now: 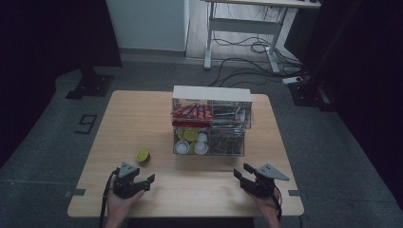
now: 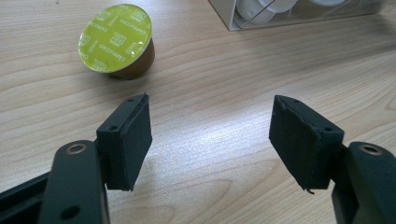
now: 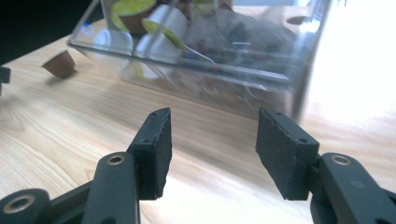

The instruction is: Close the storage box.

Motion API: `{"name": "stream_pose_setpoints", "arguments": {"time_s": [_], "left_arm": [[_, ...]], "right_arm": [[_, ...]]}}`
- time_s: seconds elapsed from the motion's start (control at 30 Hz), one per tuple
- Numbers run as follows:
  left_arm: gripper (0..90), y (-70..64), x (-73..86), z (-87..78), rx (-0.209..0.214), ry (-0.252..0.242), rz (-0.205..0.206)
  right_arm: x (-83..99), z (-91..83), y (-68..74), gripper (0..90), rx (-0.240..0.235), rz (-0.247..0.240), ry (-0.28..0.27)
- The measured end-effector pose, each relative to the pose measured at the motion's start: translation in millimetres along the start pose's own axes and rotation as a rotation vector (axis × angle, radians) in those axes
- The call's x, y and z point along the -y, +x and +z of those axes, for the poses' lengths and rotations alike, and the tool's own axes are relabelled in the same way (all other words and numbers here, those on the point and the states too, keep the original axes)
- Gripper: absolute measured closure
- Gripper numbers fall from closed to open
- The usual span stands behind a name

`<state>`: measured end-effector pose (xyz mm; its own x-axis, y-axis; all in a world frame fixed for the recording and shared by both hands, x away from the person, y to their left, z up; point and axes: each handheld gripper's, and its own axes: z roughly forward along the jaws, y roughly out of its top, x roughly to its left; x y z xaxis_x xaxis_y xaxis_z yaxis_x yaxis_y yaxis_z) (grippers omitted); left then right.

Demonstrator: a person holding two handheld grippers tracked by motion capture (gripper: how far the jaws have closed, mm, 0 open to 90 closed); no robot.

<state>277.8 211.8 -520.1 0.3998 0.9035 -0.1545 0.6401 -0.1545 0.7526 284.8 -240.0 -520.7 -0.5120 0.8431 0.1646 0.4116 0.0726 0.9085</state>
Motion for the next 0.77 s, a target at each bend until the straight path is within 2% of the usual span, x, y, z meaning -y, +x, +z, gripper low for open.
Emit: {"name": "stream_pose_setpoints", "arguments": {"time_s": [0.3, 0.57, 0.77], "left_arm": [[30.0, 0.5, 0.8, 1.4, -0.005, 0.007, -0.001], [29.8, 0.1, 0.5, 1.4, -0.002, 0.012, 0.006], [29.6, 2.6, -0.7, -1.5, -0.006, -0.003, -0.002]], "right_arm": [[13.9, -9.3, -22.4, 44.7, 0.041, 0.038, 0.024], [17.5, -6.3, -25.3, 44.2, 0.056, 0.036, 0.045], [18.4, -4.4, -25.9, 43.1, 0.061, 0.033, 0.051]]}}
